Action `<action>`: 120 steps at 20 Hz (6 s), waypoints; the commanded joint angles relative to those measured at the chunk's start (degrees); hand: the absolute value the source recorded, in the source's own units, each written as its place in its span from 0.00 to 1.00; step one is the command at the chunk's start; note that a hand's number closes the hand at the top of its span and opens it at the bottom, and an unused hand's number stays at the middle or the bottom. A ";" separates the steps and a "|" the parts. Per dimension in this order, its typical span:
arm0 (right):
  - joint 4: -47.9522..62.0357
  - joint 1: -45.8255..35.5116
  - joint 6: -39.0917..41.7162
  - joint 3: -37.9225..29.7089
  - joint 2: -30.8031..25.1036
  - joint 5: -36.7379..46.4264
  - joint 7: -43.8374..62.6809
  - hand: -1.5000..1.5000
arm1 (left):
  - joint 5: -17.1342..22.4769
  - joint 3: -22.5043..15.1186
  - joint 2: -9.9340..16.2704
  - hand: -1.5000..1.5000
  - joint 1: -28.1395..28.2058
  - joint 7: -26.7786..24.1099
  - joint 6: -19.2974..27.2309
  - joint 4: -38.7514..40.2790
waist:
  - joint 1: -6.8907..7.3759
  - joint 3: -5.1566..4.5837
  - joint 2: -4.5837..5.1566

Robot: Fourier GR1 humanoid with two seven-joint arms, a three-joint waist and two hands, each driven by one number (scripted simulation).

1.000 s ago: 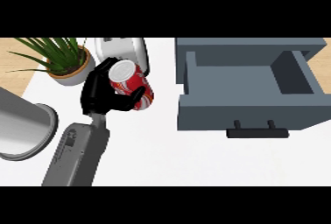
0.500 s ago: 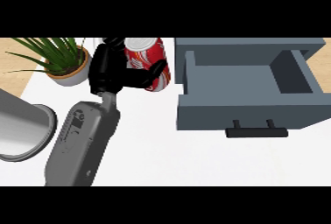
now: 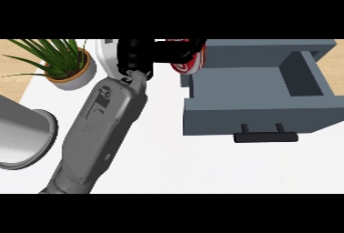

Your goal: Pick up the can, place it into the drawer and close the drawer

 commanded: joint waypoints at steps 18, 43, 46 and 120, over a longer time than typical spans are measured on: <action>0.44 -3.99 -1.95 -0.20 -3.34 -1.56 2.75 0.00 | 18.39 -9.82 -0.02 1.00 -23.27 -9.07 9.20 27.84 | -1.99 0.02 0.37; 0.54 -6.62 -0.70 1.77 -1.09 1.36 2.10 0.00 | 35.51 -26.64 -0.03 0.00 -26.15 -17.78 15.07 41.25 | -4.01 0.10 0.96; 0.84 -6.58 -1.62 1.00 -1.41 0.76 3.16 0.00 | 36.49 -27.08 -0.03 0.00 -25.32 -19.37 14.62 41.88 | -3.55 0.08 0.89; 93.11 -71.15 -51.45 35.47 -6.69 105.06 -21.44 0.00 | 35.50 -26.15 20.35 0.00 -15.65 -9.76 17.32 15.83 | 4.49 0.05 0.59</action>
